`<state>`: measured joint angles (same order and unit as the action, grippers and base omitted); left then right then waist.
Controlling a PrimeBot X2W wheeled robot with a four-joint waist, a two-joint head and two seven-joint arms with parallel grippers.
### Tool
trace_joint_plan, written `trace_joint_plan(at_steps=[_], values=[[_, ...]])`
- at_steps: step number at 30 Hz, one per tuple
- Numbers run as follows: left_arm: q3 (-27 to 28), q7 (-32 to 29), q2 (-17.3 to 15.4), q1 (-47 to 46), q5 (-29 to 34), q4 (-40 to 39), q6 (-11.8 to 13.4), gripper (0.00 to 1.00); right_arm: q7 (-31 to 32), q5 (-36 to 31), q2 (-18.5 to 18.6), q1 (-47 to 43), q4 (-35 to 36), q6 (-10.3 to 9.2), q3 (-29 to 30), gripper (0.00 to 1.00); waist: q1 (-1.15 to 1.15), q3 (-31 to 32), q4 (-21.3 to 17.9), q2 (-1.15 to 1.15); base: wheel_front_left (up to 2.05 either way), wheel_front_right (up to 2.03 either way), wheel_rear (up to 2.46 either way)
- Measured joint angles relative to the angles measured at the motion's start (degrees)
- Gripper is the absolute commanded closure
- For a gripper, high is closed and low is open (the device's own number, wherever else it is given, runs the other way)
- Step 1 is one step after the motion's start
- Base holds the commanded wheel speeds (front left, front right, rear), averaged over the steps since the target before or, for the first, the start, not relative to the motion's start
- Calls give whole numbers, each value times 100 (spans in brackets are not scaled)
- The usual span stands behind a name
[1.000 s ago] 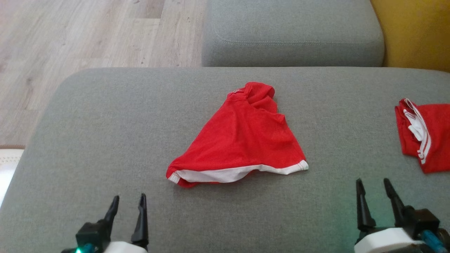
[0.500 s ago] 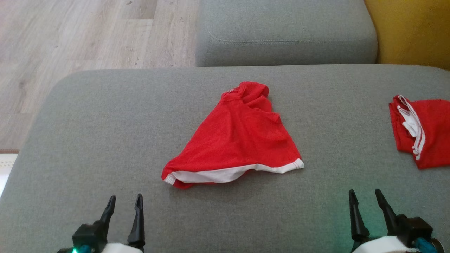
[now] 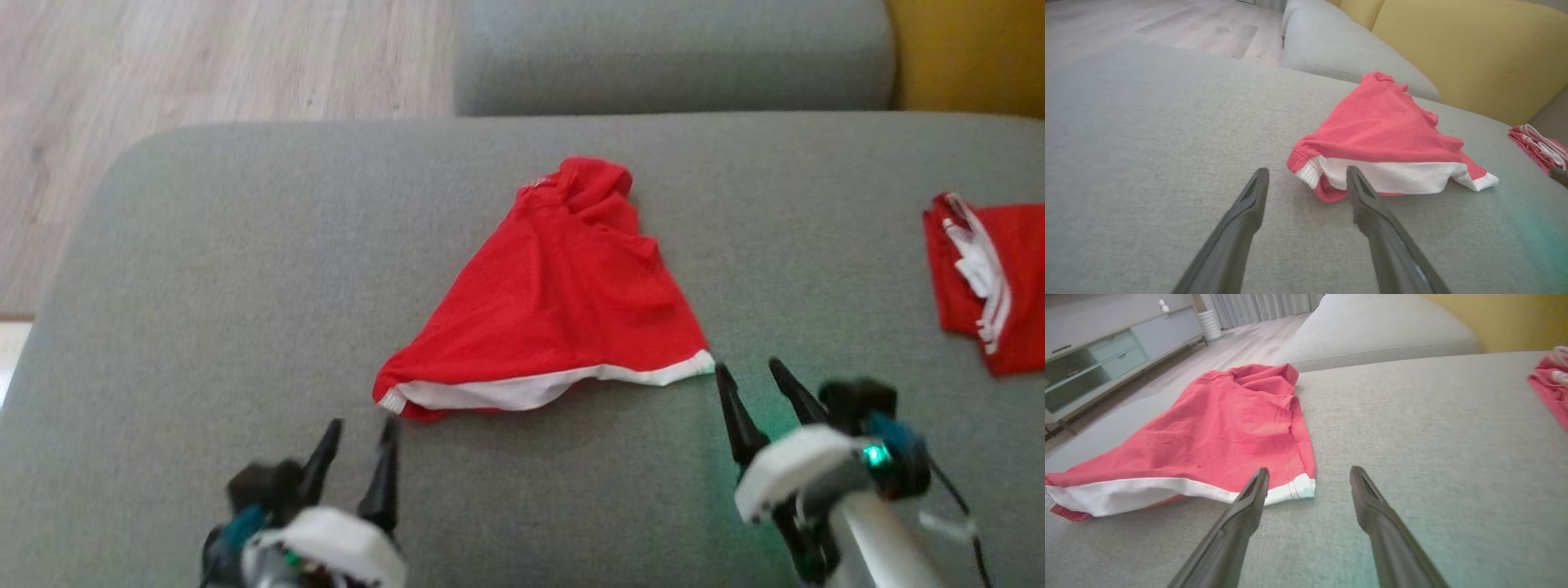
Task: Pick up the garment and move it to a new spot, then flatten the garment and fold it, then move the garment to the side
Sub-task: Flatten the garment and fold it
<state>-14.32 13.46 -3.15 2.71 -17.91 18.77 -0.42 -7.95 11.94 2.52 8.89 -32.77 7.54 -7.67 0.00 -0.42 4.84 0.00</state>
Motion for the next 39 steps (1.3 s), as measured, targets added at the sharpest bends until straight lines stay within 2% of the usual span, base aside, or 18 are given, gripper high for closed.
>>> trace_joint_plan(at_steps=[7,11,26,30,36,39], values=[[-567,-476,18,-728,-404,424,101,0,993,8,9,902,-918,0,-66,0,0,-344,184,0,0,0,0],[-676,-606,24,-925,-479,482,200,0,1255,-63,13,1168,-1190,0,20,0,0,-482,273,0,0,0,0],[-773,-842,33,-1004,-820,511,268,0,1308,1,25,1440,-1397,0,-151,0,0,-623,250,0,0,0,0],[-726,-890,33,-1005,-1145,573,269,0,1308,1,25,1497,-1410,0,-181,0,0,-658,209,0,0,0,0],[-717,-875,20,-1145,-1266,778,235,0,1307,16,25,1545,-1394,0,-250,0,0,-729,163,0,0,0,0],[-713,-823,14,-1291,-1317,854,114,0,1307,25,25,1594,-1382,0,-291,0,0,-776,135,0,0,0,0]])
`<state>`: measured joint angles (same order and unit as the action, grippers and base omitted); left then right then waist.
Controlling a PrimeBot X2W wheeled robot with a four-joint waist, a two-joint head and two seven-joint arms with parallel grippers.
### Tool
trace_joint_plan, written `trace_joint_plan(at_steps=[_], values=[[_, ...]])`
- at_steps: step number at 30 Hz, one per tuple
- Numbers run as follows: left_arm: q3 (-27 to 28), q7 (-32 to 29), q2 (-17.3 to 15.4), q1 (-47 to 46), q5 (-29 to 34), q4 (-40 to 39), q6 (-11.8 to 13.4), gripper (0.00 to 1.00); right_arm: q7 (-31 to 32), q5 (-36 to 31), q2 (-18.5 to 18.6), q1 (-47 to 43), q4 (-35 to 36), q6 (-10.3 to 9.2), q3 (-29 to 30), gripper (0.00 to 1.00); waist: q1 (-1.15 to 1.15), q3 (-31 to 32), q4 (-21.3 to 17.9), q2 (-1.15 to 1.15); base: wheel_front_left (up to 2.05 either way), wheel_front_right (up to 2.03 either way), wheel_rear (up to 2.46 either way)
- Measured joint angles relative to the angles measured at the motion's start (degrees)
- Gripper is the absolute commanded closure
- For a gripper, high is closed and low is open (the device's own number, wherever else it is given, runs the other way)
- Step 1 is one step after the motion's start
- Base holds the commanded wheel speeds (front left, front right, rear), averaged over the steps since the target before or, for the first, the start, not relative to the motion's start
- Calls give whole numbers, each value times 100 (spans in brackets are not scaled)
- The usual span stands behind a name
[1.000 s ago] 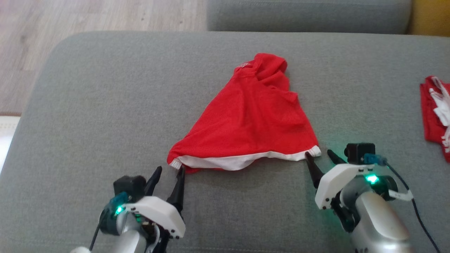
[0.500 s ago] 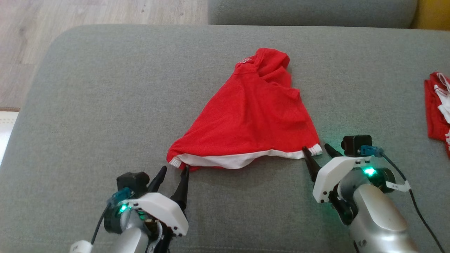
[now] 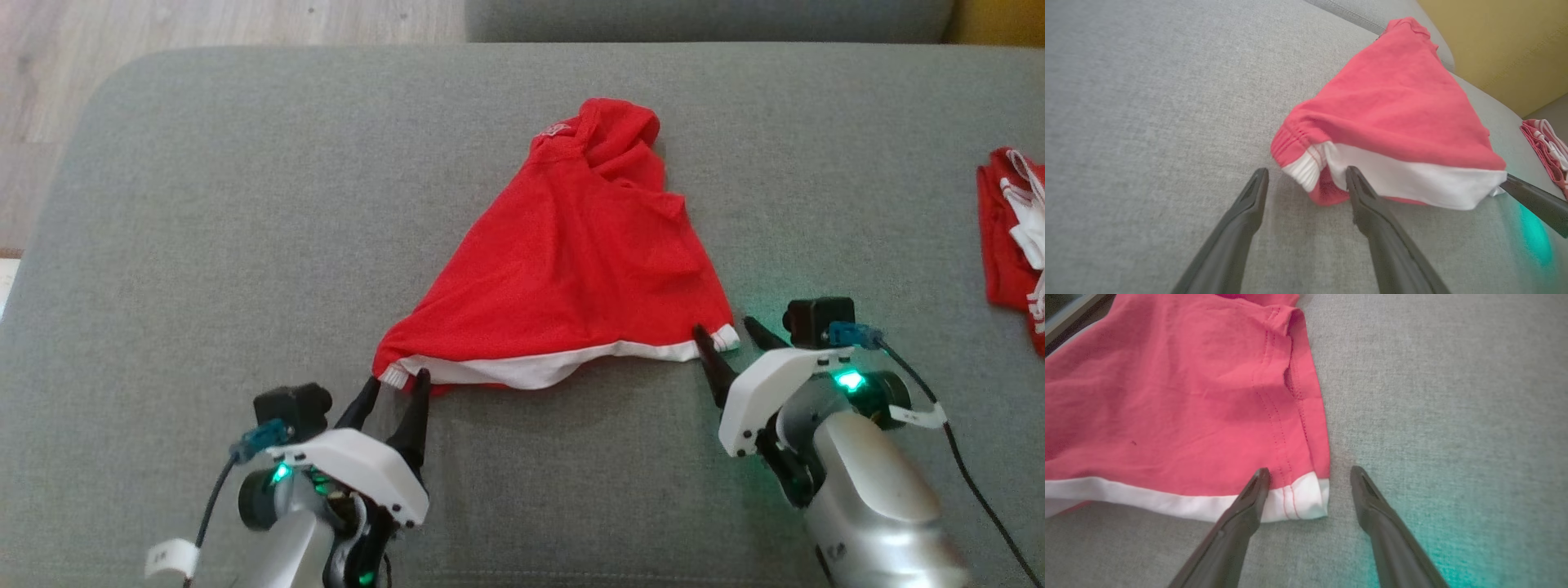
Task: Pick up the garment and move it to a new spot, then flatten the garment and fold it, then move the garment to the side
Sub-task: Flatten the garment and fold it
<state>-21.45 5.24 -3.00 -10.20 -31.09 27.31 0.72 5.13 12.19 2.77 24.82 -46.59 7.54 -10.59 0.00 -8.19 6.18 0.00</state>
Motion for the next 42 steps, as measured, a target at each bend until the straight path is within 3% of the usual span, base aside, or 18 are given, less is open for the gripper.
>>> trace_joint_plan(at_steps=[3,4,7,9,10,11,12,19,23,31,36,42], values=[[5,41,-2,-114,-40,96,-54,0,0,42,0,62,31,0,-20,0,0,-63,-23,0,0,0,0],[4,41,-2,-136,-45,131,-74,5,-1,43,0,62,43,0,-23,0,0,-81,-29,0,0,0,0],[4,49,-3,-222,-45,285,-108,40,-1,44,0,73,76,0,-43,0,0,-136,-51,0,0,0,0],[-4,51,-2,-271,-43,369,-132,70,0,68,0,110,82,0,-64,0,0,-160,-68,0,0,0,0],[-4,59,-3,-307,-44,414,-159,91,1,101,0,136,75,0,-75,15,0,-165,-78,0,0,0,0],[-5,76,-3,-331,-46,426,-198,100,1,148,1,153,69,0,-79,56,0,-166,-87,0,0,0,0],[-5,76,-3,-331,-46,426,-198,100,1,148,1,153,69,0,-79,100,0,-166,-87,0,0,0,0],[-47,37,-71,-397,-125,296,-375,100,-7,1063,16,126,125,0,-204,100,0,-52,-166,0,0,0,0],[-18,-245,-204,-314,-377,-349,-432,100,-8,1777,16,-1,485,0,-200,100,0,80,-224,0,0,0,0],[-24,-964,-589,478,-626,-1753,-342,100,113,2016,12,-456,1282,-1,57,100,0,308,-382,0,0,0,0],[-208,-1684,-810,795,-1089,-2952,-472,100,434,2271,20,-673,2279,-1,559,100,0,507,-423,0,0,0,0],[-181,-2477,-1189,989,-1747,-4638,-524,100,1228,2795,75,-899,4285,-1,1324,100,0,705,-430,0,0,0,0]])
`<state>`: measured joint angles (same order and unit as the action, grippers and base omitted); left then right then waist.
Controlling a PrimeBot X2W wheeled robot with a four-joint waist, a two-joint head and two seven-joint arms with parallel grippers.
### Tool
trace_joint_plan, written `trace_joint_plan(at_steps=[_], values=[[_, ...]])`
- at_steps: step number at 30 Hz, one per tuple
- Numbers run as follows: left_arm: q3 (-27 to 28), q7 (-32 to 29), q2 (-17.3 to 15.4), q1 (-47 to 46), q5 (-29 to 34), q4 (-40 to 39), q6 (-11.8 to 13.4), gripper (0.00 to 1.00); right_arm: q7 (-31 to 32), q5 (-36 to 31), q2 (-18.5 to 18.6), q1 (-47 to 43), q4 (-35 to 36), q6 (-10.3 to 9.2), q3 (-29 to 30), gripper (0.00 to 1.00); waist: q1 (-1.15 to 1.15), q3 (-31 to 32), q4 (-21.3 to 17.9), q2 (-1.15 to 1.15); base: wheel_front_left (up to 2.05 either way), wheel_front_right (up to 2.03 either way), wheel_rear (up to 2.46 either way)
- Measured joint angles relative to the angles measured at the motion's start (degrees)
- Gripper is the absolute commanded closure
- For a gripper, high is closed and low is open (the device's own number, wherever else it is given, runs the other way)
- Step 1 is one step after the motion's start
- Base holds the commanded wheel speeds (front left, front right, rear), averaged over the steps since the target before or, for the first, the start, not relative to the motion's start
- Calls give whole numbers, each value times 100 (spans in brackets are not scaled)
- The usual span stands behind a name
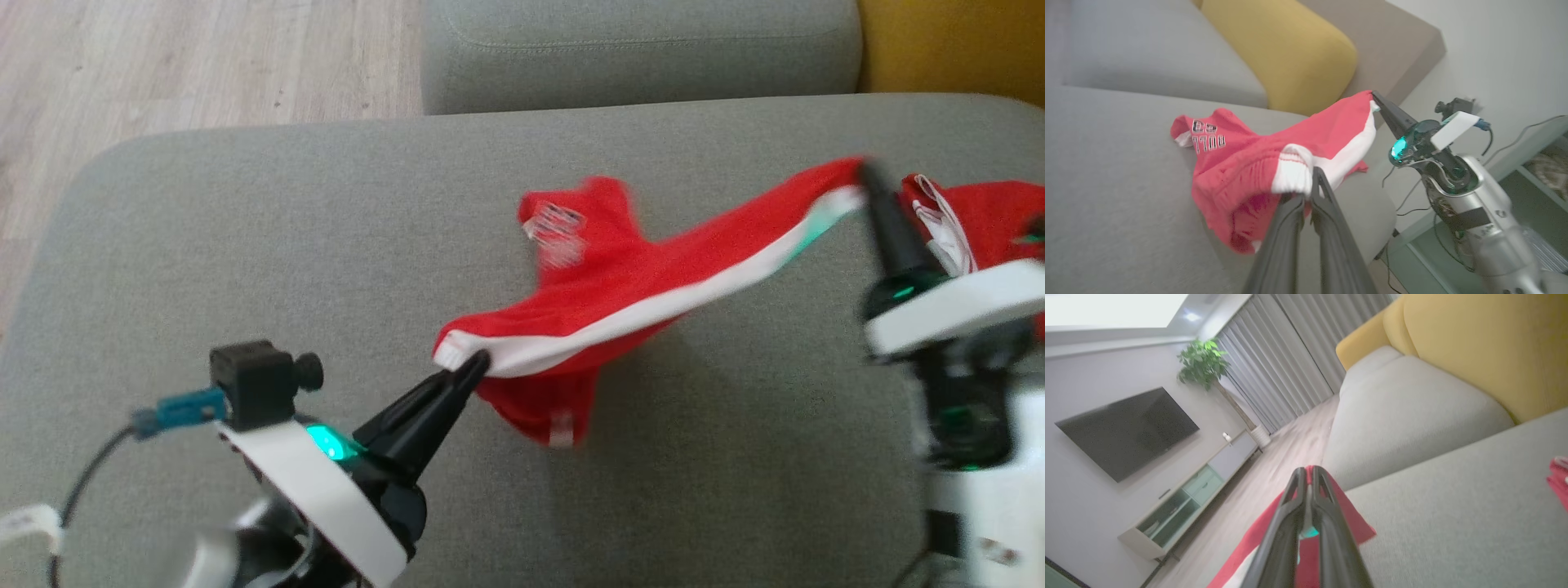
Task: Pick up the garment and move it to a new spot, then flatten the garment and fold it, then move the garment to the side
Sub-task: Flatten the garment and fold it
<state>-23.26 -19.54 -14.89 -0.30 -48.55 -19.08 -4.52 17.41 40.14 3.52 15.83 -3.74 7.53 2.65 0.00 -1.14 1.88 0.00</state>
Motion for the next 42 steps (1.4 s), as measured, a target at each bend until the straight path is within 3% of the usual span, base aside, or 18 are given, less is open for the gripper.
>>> trace_joint_plan(at_steps=[5,8,12,17,20,25,26,31,32,35,38,42], values=[[118,-666,-131,-287,-527,-1098,174,100,884,256,-15,-110,1603,0,589,100,0,-52,-34,0,0,0,0],[207,-1024,-127,-900,-839,-1373,307,100,1391,381,-44,101,2019,0,726,100,0,-216,-71,0,0,0,0],[318,-1305,-108,-2019,-856,-1026,357,100,1680,271,-55,883,1862,0,677,100,0,-549,-94,0,0,0,0],[336,-1325,74,-3685,-426,491,268,100,1604,-322,-53,2430,687,0,589,100,0,-1125,-74,0,0,0,0],[347,-858,321,-4828,57,1647,127,100,1200,-708,-47,3620,-305,0,586,100,-2,-1501,-43,0,0,0,0],[467,573,745,-6627,801,3416,-70,100,7,-1033,-8,5675,-2086,0,803,100,-2,-2119,11,0,0,0,0],[467,573,745,-6627,801,3416,-70,100,7,-1033,-8,5675,-2086,0,803,100,-2,-2119,11,0,0,0,0],[375,2038,864,-7486,1223,4709,-249,100,-1099,-933,30,6614,-3619,0,703,100,-2,-2564,49,0,0,0,0],[265,2490,914,-7499,1209,5108,-258,100,-1408,-689,31,6594,-4034,0,492,100,-2,-2682,50,0,0,0,0],[-308,2965,928,-7141,1144,5478,-259,100,-1766,-254,30,6116,-4337,0,96,100,-3,-2644,46,1,0,0,0],[-1066,3176,872,-6389,836,5405,-261,100,-2029,252,26,5160,-4266,0,-208,100,0,-2469,31,0,0,0,0],[-1788,3326,471,-5350,614,4858,-261,100,-2195,559,30,3721,-3744,0,-231,100,0,-2296,-2,0,0,0,0]])
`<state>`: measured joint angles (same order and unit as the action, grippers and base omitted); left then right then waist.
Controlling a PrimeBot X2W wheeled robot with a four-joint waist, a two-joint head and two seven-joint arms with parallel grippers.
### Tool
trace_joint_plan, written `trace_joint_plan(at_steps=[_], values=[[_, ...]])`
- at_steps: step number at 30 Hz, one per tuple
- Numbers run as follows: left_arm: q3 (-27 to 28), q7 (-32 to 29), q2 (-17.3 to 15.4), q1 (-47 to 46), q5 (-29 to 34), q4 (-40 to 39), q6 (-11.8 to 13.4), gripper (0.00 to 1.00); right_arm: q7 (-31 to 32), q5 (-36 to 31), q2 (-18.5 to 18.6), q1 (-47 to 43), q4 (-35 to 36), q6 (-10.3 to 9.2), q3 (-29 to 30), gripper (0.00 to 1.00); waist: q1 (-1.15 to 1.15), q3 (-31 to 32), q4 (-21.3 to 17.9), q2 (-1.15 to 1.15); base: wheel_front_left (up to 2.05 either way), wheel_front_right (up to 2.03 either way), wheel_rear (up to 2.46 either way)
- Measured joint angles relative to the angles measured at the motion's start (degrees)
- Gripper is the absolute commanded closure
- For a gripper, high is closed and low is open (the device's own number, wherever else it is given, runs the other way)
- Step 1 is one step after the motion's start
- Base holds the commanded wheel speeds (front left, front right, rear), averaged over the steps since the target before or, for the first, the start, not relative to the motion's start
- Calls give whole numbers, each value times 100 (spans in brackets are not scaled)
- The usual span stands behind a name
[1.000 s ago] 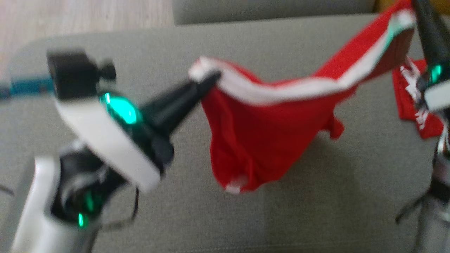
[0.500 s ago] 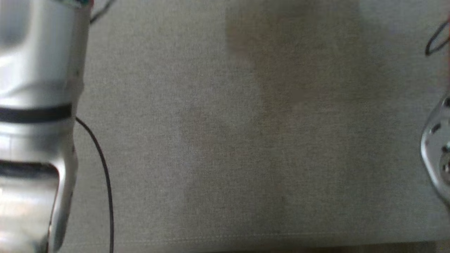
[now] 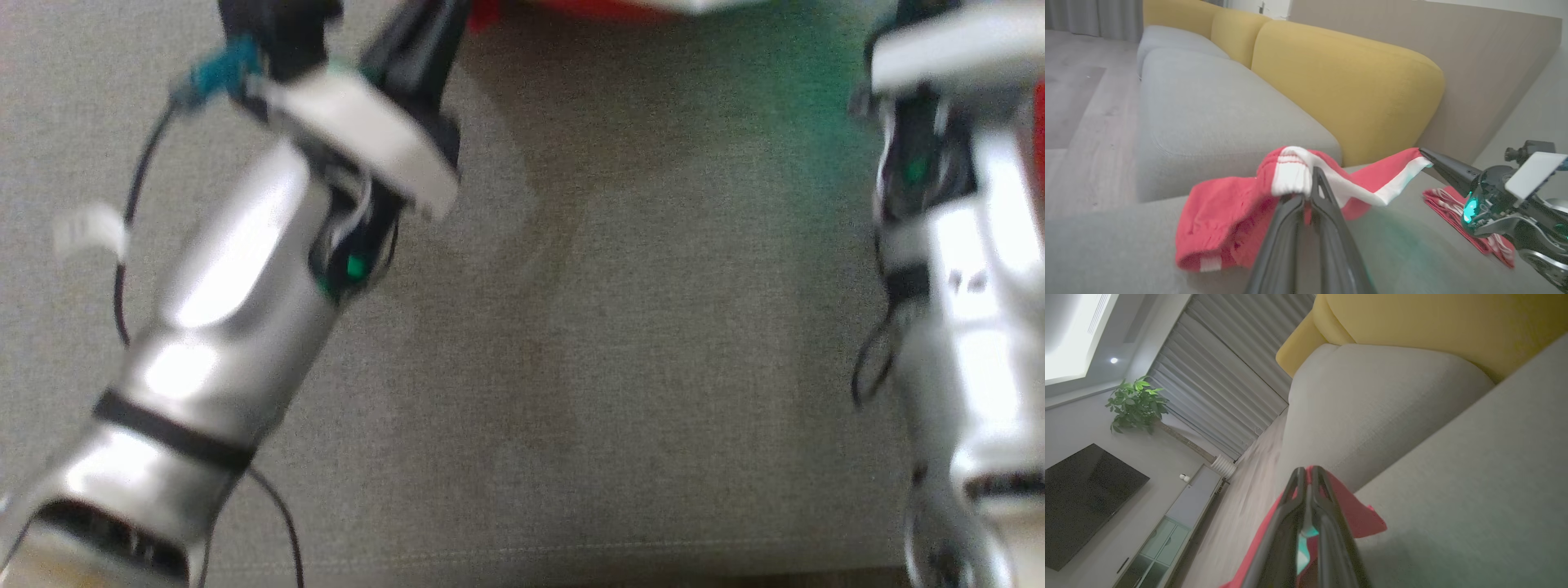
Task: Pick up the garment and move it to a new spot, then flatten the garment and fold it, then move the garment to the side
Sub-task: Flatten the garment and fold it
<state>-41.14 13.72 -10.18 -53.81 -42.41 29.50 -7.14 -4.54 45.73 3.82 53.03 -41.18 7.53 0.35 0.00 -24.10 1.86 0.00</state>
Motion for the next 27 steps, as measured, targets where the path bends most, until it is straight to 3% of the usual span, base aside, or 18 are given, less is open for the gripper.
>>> trace_joint_plan(at_steps=[4,9,20,24,27], values=[[-270,51,-372,822,-112,-715,0,100,1,53,-14,-1194,947,0,93,100,0,120,-18,0,0,0,0],[-560,58,-615,1958,-102,-1492,16,100,248,-109,-35,-2641,2160,0,441,100,0,441,-29,0,0,0,0],[-1069,-96,-1068,4359,-409,-2921,700,100,1189,-292,-145,-5684,4254,0,1357,100,0,1369,-19,0,0,0,0],[-1199,-137,-1057,4756,-580,-3193,821,100,1381,-207,-164,-6318,4648,0,1622,100,0,1352,83,0,0,0,0],[-1157,-133,-938,4755,-689,-3297,850,100,1525,-315,-177,-6194,4818,0,1655,100,0,1237,155,0,0,0,0]])
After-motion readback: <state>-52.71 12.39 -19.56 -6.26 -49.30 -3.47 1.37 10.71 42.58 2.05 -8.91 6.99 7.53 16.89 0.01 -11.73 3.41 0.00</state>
